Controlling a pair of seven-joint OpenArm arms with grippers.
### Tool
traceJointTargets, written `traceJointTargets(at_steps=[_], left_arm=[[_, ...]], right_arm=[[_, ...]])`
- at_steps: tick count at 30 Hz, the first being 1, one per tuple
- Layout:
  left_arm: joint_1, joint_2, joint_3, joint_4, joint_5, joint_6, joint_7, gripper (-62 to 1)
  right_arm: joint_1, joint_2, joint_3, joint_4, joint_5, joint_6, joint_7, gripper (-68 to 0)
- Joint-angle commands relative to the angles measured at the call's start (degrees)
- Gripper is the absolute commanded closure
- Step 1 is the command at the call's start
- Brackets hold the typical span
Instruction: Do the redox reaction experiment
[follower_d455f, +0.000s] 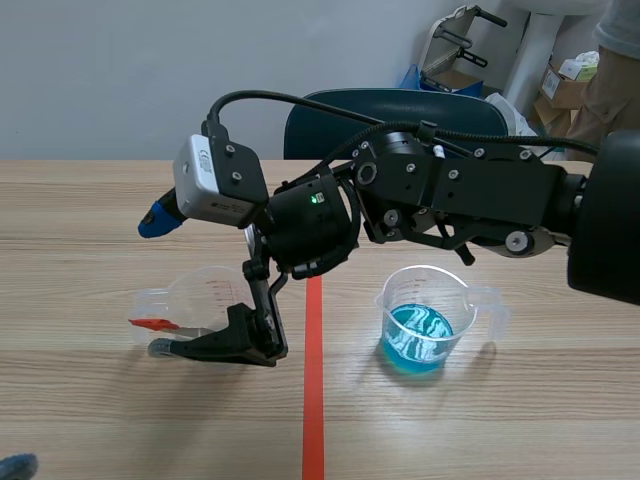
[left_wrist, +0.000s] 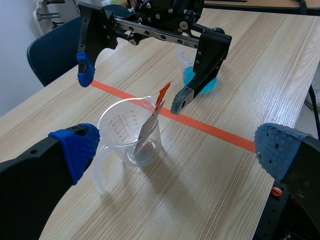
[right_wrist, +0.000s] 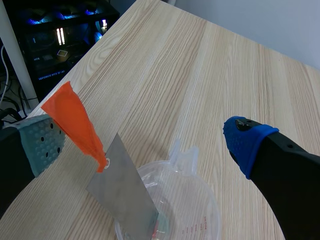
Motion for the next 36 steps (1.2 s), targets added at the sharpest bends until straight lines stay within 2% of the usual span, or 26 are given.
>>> traceJointTargets(at_steps=[1, 23, 26, 30, 36], left_arm=[[-0.31, 0.59, 0.28, 1.18, -0.76, -0.09, -0.87, -62.3], [-0.31, 0.59, 0.28, 1.18, -0.76, -0.09, -0.87, -62.3], [-0.31, 0.59, 0.28, 1.18, -0.76, -0.09, -0.87, -62.3], [-0.31, 0.61, 0.28, 1.18, -0.74, -0.09, -0.87, -62.3], [-0.28, 0.59, 0.28, 1.18, -0.74, -0.09, -0.81, -62.3]], right_arm=[[0.68, -0.37, 0.52, 0.22, 0.85, -0.15, 1.05, -67.9], [0.66, -0.37, 0.52, 0.24, 3.37, -0.17, 1.05, -67.9], [0.63, -0.15, 0.52, 0.33, 4.79, -0.13, 1.09, -67.9], [0.00, 1.40, 1.11, 1.92, 7.45, -0.13, 1.03, -67.9], [-3.89, 6.93, 4.68, 8.41, 8.07, -0.11, 0.79, -67.9]])
